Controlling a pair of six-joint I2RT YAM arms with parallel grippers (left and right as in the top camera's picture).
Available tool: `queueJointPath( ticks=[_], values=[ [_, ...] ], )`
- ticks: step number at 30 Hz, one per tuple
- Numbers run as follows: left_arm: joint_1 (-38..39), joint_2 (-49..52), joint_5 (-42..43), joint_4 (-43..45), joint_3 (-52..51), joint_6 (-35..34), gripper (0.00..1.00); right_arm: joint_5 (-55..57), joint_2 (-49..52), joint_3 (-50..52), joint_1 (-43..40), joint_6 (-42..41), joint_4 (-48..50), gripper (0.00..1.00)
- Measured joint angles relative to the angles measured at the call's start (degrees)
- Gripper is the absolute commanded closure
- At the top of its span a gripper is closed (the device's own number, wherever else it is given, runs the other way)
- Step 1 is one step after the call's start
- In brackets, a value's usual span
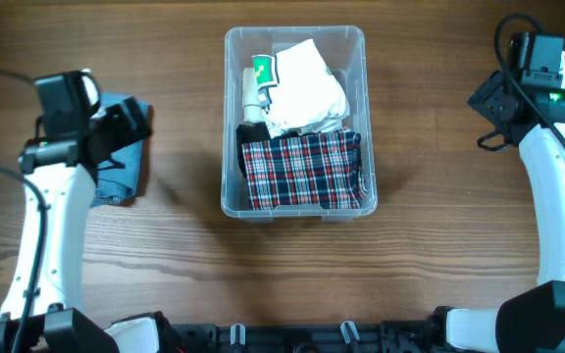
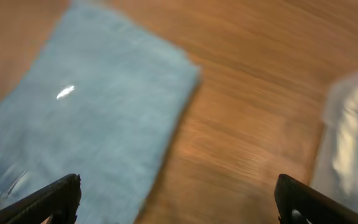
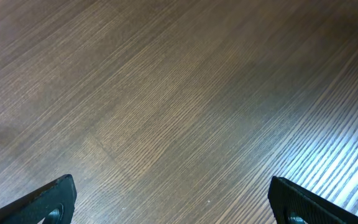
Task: Pack container
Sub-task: 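Close the left gripper on the denim and lift it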
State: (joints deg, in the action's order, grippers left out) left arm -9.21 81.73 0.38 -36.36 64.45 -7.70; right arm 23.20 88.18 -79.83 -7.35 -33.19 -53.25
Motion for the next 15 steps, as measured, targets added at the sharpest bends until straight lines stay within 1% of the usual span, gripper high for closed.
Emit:
queueJointPath(
  ticks=[2,6,10,15],
  values=[
    [2.12,0.00,-0.33,1.62,0.00,2.86,0.00,0.00,0.00,0.00,0.00,0.00,0.00,0.00],
    [6.16,0.24,-5.35,3.78,0.00,7.28,0.00,0.00,0.00,0.00,0.00,0.02,0.00,0.00],
    [6.91,3.08,-10.12,3.82,0.02,10.25,0.00,0.00,0.00,0.00,0.00,0.02,0.00,0.00],
    [6.97,9.16,-15.08,3.78,0.02,11.89,0.01,0.00,0.00,0.00,0.00,0.00,0.00,0.00]
  ],
)
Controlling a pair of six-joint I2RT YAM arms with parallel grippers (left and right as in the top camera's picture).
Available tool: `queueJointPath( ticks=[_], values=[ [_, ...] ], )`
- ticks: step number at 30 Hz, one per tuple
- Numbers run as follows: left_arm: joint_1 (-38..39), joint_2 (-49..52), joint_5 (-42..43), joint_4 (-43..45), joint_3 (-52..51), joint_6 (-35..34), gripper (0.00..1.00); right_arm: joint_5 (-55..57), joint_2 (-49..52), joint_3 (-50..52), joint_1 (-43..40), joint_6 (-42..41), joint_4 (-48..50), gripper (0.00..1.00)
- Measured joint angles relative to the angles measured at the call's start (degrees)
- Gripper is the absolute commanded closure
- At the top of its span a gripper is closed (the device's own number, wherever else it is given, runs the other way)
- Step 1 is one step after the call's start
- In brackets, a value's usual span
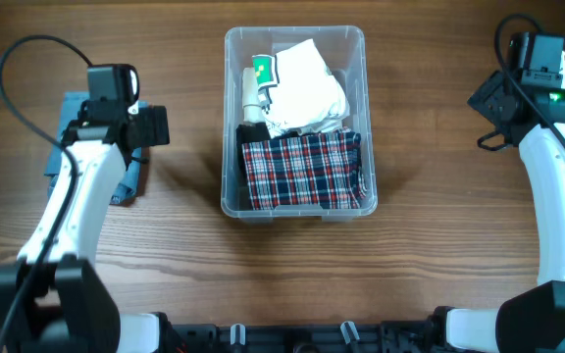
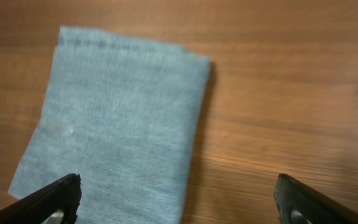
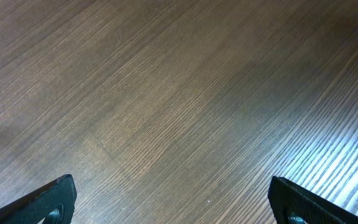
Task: Pack container
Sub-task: 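Close the left gripper on the denim and lift it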
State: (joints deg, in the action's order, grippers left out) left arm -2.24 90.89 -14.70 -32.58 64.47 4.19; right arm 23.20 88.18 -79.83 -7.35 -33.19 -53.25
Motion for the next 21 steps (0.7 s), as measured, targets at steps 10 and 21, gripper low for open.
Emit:
queueJointPath(
  ticks=[10,21],
  values=[
    [1.64,4.79,-6.73,1.57,-0.02,2.54,0.00,0.00,0.00,0.00,0.00,0.00,0.00,0.00],
    [1.77,10.86,-10.82,1.11,-0.02,7.78,0.00,0.00,0.00,0.00,0.00,0.00,0.00,0.00]
  ],
)
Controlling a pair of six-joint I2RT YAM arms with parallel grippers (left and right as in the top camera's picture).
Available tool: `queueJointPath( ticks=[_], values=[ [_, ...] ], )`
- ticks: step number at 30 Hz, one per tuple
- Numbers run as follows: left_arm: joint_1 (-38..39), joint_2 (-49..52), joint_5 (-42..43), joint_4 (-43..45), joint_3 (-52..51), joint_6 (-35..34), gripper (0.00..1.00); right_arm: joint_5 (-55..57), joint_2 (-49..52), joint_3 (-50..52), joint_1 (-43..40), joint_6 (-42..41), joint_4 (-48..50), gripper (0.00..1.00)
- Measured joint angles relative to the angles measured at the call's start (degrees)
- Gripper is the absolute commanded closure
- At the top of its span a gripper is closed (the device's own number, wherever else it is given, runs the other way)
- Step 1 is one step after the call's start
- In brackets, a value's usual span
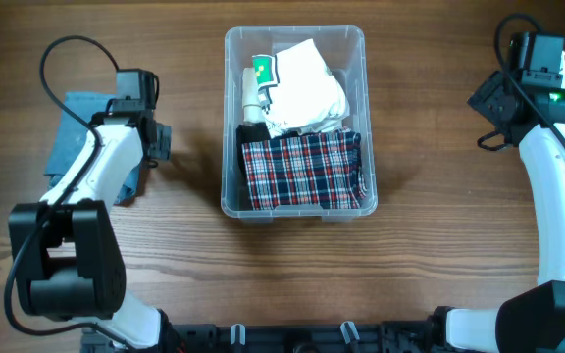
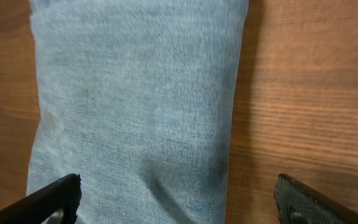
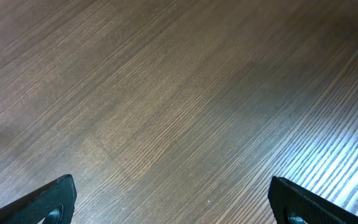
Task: Pack container
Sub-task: 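Close the left gripper on the denim and lift it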
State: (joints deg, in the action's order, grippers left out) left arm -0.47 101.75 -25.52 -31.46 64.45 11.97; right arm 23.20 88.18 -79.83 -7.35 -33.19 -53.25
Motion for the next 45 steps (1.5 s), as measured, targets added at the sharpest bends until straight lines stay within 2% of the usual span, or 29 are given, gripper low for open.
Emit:
queueJointPath(
  ticks=[16,26,28,33,36,40,43,45],
  values=[
    [-0.50,6.29,-4.07,-0.15,0.02,0.87,0.01,0.00,0.00,0.00,0.00,0.00,0.00,0.00],
    [-6.19,6.49,-5.68,-0.15,0.02,0.87,0.02,0.00,0.00,0.00,0.00,0.00,0.00,0.00],
    [-6.82,6.49,-5.46,-0.04,0.02,0.87,0.08,0.00,0.00,0.00,0.00,0.02,0.00,0.00],
    [-7.32,6.75,-3.30,0.50,0.02,1.18,0.31,0.00,0.00,0.00,0.00,0.02,-0.02,0.00],
    [-7.32,6.80,-2.47,1.11,0.02,1.49,0.50,0.00,0.00,0.00,0.00,0.02,0.00,0.01],
    [-7.32,6.80,-2.05,2.19,0.02,1.20,0.83,0.00,0.00,0.00,0.00,0.00,0.00,0.00],
    [-7.32,6.80,-2.12,2.89,0.04,1.16,0.94,0.00,0.00,0.00,0.00,0.00,0.00,0.00],
    [-7.32,6.80,-2.27,3.37,0.04,0.31,0.96,0.00,0.00,0.00,0.00,0.02,0.00,0.00]
  ],
)
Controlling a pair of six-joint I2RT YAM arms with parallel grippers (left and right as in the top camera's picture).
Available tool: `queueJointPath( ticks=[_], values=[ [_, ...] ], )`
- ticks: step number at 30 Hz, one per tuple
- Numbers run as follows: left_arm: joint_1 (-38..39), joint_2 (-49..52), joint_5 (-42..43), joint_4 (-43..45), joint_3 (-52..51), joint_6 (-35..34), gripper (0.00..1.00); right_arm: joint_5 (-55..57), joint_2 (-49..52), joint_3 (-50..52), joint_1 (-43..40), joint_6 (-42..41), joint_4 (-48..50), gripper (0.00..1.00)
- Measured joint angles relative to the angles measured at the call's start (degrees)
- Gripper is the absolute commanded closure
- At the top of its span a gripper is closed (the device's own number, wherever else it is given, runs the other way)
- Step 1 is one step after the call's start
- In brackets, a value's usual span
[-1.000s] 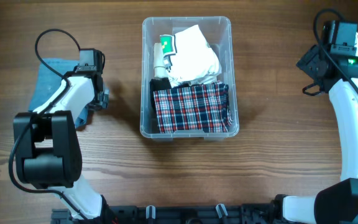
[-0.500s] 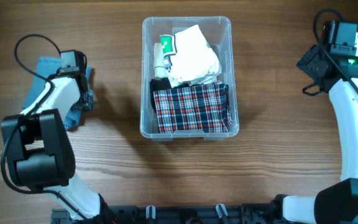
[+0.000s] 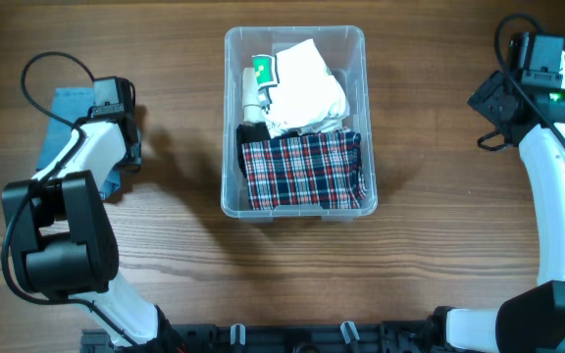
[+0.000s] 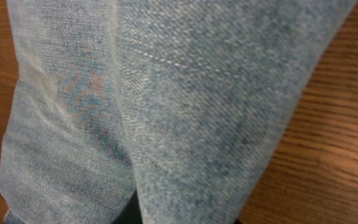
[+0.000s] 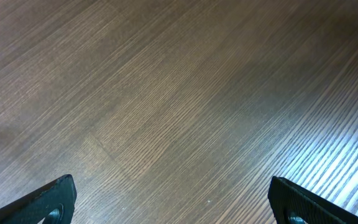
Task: Pack container
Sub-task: 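Close the left gripper on the denim and lift it, then carry the denim right over the bin with the left gripper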
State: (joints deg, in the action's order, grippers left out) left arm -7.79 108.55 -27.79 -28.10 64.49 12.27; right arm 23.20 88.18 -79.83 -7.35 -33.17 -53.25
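Observation:
A folded pair of light blue jeans (image 3: 64, 118) lies on the table at the far left. It fills the left wrist view, where a raised fold (image 4: 185, 124) runs down to the bottom edge. My left gripper (image 3: 118, 157) is down on its right edge; no finger shows at the frame's lower corners and the cloth bunches between the jaws, so it is shut on the jeans. The clear plastic container (image 3: 227, 127) stands mid-table, holding a plaid cloth (image 3: 302, 172), a white cloth (image 3: 307, 86) and a green-labelled item (image 3: 260, 71). My right gripper (image 5: 173, 208) hangs open over bare wood.
The right arm (image 3: 557, 176) stands along the table's right side, well away from the container. A black cable (image 3: 42, 64) loops above the left wrist. Brown wood table (image 3: 439, 226) surrounds the container.
The left gripper, then open just over the jeans with both fingers at the frame's corners, is now lower and farther left, shut on a raised fold. The right arm is unchanged.
The left gripper was open beside the jeans, with the container's edge in its view. It then stood open above the cloth, then closer over it. Now it is shut on the jeans. The right gripper and the container's contents stayed the same throughout.

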Motion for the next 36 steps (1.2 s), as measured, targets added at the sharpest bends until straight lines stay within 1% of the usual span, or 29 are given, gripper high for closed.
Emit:
queueJointPath(
  ticks=[8,10,15,21,29,33,36],
  values=[
    [-0.13,0.00,0.33,-1.36,1.62,-6.16,0.96,0.00,0.00,0.00,0.00,-0.02,0.00,0.00],
    [-0.13,0.00,1.73,-3.21,3.58,-7.67,0.96,0.00,0.00,0.00,0.00,0.00,0.00,0.00],
    [0.96,-2.14,4.09,-4.55,6.32,-10.14,0.96,0.00,0.00,0.00,0.00,0.00,0.00,0.00],
    [5.11,-12.52,6.88,-4.26,8.90,-11.93,0.96,0.00,0.00,0.00,0.00,-0.02,0.00,0.00],
    [11.50,-28.15,7.50,-2.73,9.64,-15.52,0.96,0.00,0.00,0.00,0.00,0.00,0.00,0.00],
    [16.83,-32.83,6.91,-1.01,9.64,-16.74,0.96,0.00,0.00,0.00,0.00,-0.02,0.00,0.00],
    [22.51,-35.47,6.93,-0.44,9.64,-19.87,0.96,0.00,0.00,0.00,0.00,0.00,0.00,0.00]
  ],
)
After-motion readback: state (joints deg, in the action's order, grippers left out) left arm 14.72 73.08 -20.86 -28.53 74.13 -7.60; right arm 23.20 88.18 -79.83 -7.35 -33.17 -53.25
